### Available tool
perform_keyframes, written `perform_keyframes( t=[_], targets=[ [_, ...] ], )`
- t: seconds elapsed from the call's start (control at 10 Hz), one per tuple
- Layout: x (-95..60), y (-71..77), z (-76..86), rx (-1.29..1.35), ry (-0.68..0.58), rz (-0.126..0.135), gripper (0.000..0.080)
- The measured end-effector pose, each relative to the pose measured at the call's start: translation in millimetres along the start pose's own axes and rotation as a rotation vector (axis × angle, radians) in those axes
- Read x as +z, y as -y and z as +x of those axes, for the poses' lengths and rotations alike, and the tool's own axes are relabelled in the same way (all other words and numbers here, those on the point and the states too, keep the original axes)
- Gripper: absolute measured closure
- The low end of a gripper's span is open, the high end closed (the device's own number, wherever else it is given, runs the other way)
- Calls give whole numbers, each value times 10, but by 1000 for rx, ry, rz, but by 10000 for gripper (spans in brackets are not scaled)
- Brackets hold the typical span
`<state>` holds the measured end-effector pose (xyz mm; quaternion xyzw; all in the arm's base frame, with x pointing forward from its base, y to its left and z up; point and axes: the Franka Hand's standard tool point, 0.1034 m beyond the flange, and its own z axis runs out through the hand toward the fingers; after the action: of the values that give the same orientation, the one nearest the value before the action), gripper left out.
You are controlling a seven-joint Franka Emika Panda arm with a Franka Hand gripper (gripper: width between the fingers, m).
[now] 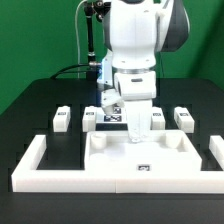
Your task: Assemble desk
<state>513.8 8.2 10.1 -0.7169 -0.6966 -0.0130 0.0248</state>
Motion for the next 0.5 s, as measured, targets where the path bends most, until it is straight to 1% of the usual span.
perform_keyframes(
  t=[0.1, 0.2, 0.3, 0.4, 0.5],
  targets=[
    [15, -91, 174, -4, -12, -9, 739],
    [22, -93, 266, 12, -16, -7, 739],
    [28, -96, 311, 34, -11, 6, 739],
    [31, -95, 320, 43, 2, 25, 738],
    [32, -95, 319, 30, 9, 24, 738]
  ],
)
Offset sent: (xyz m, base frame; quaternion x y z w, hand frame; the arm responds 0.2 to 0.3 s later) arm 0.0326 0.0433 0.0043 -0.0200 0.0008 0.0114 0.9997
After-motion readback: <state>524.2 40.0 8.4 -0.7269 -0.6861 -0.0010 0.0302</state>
